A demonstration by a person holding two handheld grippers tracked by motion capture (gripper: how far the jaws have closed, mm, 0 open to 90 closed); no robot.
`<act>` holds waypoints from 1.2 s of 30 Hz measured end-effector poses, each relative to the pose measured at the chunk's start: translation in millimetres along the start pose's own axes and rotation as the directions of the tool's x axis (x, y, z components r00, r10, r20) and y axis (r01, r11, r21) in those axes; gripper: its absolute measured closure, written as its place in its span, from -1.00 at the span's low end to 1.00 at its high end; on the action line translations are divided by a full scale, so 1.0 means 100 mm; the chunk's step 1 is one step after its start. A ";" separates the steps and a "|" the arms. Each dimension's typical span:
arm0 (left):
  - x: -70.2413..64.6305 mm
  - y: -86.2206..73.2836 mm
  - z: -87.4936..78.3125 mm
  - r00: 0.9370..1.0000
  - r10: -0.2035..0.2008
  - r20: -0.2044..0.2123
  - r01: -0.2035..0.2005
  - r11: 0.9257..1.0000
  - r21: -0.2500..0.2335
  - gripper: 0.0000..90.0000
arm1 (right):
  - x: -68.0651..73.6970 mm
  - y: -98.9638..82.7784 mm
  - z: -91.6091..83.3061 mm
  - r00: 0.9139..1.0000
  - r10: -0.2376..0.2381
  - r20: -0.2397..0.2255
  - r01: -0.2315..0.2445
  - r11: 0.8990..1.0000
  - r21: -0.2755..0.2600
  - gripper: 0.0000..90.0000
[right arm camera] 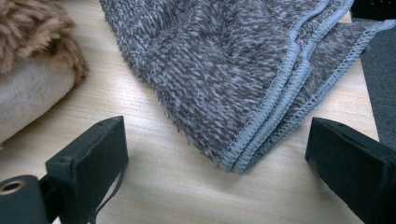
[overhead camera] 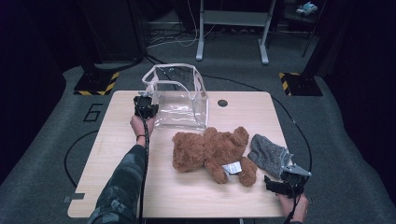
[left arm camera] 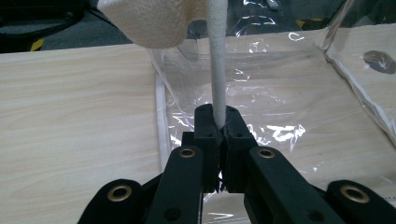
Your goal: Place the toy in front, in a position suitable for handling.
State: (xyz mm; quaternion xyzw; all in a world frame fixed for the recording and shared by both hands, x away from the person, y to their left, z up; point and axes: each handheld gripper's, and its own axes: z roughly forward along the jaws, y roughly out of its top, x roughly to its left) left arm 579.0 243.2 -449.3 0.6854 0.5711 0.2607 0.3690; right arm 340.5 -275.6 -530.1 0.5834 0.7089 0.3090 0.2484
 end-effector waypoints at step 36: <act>0.86 -0.33 -0.52 0.981 -0.127 -0.146 0.122 0.991 -0.048 0.93 | 0.00 0.00 0.00 1.000 0.000 0.004 0.000 1.000 -0.004 -0.86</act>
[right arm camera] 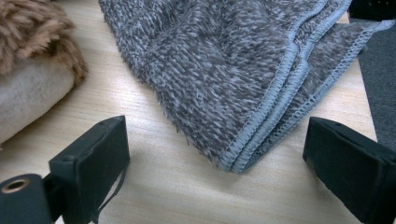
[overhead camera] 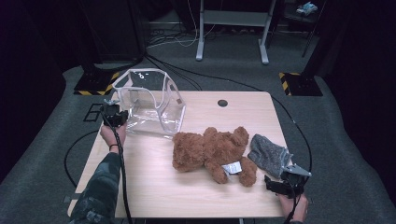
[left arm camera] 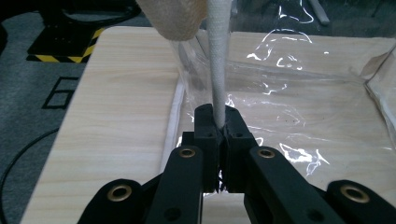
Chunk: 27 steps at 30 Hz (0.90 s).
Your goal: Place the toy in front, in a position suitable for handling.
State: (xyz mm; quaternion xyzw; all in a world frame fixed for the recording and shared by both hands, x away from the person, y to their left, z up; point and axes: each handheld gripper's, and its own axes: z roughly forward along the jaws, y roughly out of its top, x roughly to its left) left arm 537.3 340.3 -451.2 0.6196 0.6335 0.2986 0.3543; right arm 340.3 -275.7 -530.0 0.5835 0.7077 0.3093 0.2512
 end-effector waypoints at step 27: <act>0.42 -0.27 -0.38 0.992 -0.022 -0.126 0.021 1.000 -0.008 0.93 | 0.00 0.00 0.00 1.000 0.004 0.002 -0.004 1.000 -0.003 -0.84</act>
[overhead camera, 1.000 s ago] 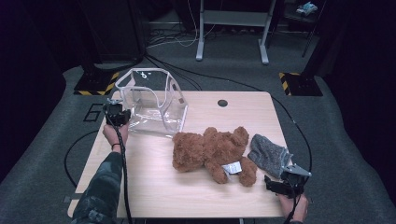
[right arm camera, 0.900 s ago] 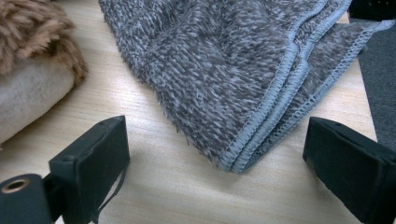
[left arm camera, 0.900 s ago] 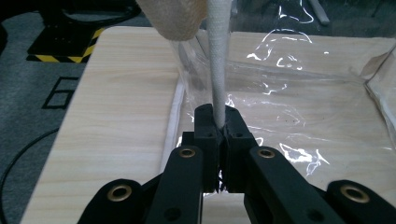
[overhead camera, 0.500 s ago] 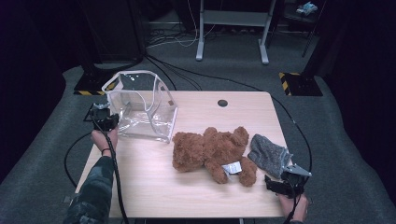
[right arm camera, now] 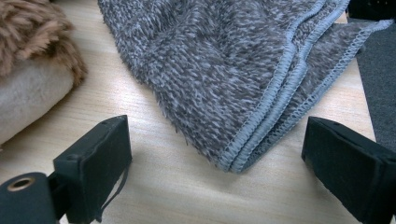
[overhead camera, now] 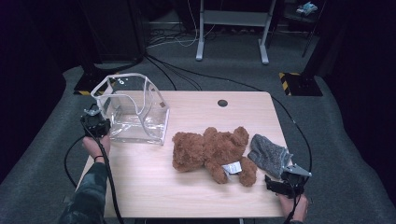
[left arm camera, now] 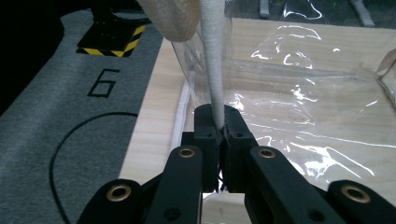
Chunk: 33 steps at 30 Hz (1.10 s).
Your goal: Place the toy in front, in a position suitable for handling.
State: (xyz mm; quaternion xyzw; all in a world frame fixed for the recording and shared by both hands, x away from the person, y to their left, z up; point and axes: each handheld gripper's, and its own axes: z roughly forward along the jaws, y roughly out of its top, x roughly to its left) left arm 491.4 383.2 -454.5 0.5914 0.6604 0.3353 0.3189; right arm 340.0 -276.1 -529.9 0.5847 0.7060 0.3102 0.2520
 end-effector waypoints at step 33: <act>-0.40 -0.45 -0.55 0.974 0.033 0.223 -0.020 0.998 -0.059 -0.61 | 0.00 0.00 0.00 1.000 0.002 0.008 -0.002 1.000 -0.004 -0.82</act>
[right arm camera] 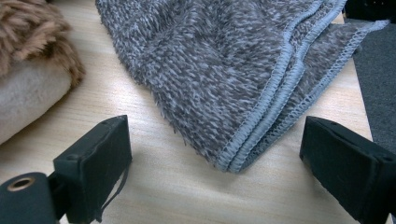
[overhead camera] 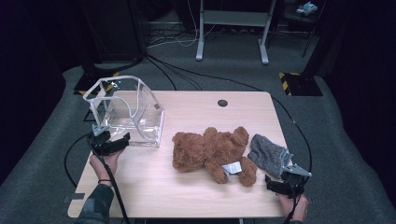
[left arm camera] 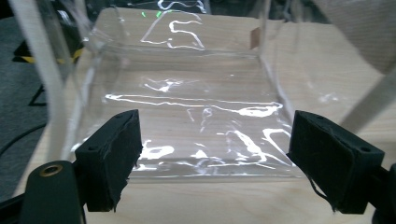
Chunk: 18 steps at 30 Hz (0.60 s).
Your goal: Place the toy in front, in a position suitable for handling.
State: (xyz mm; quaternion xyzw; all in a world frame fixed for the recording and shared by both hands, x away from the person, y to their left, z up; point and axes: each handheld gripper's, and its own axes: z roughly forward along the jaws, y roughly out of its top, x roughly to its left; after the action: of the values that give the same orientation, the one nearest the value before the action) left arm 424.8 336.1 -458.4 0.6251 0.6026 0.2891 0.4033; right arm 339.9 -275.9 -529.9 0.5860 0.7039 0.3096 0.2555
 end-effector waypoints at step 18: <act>-0.51 -0.06 0.17 0.988 0.124 0.094 -0.124 0.992 -0.003 0.34 | 0.00 0.00 0.00 1.000 0.002 0.001 -0.002 1.000 -0.001 -0.81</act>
State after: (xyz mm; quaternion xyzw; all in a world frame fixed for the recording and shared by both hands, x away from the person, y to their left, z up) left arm 430.8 282.4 -466.3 0.6748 0.5432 0.2830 0.4118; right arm 339.9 -275.9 -529.8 0.5869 0.7029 0.3098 0.2558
